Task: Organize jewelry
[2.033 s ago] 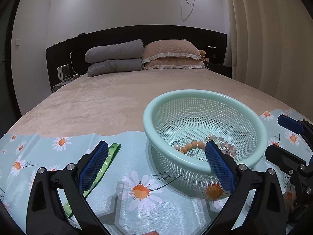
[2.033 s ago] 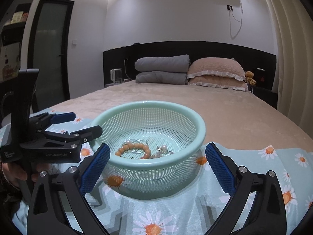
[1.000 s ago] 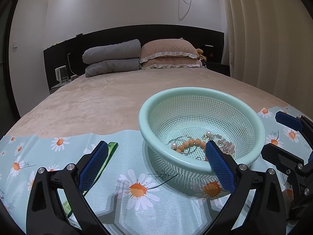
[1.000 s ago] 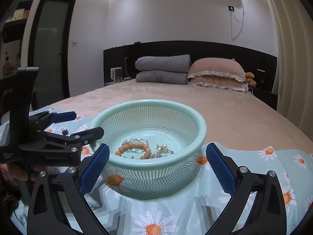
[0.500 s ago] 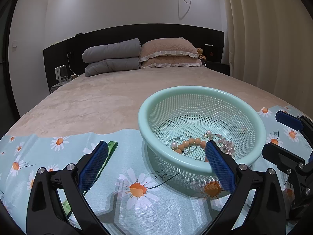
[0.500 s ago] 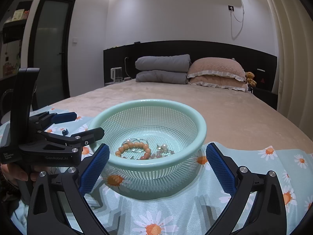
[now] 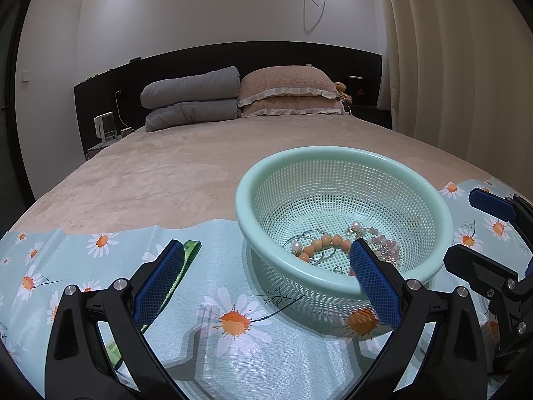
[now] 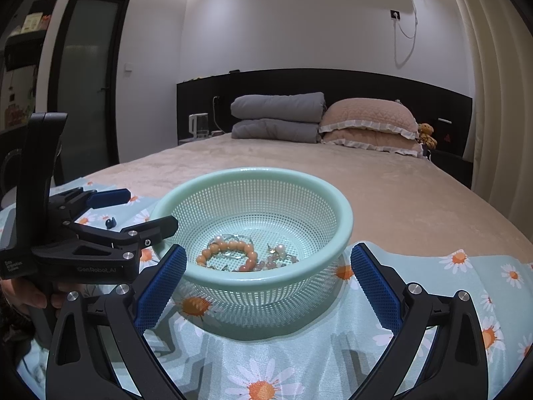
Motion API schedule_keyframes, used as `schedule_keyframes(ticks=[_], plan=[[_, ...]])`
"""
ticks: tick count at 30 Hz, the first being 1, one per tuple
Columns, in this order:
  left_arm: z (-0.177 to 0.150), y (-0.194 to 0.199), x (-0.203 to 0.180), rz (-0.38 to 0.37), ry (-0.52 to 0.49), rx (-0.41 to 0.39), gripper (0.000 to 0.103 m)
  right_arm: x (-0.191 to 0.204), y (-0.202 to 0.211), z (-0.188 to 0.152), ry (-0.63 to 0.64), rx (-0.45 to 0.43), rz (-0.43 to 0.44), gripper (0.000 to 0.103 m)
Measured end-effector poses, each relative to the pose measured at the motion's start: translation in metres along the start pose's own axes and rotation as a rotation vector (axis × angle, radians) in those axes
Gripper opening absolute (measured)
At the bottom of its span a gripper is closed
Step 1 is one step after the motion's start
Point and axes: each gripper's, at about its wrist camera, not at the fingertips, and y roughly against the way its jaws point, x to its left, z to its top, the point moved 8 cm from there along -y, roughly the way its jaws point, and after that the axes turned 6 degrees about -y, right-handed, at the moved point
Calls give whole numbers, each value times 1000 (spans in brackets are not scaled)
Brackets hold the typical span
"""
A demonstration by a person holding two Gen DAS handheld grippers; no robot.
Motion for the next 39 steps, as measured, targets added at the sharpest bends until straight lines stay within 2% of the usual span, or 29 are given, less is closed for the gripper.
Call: schedule_keyframes(ticks=[39], plan=[[0,1,-1,-6,6,7,97,0,-3,-4,-10,-2,3,95]])
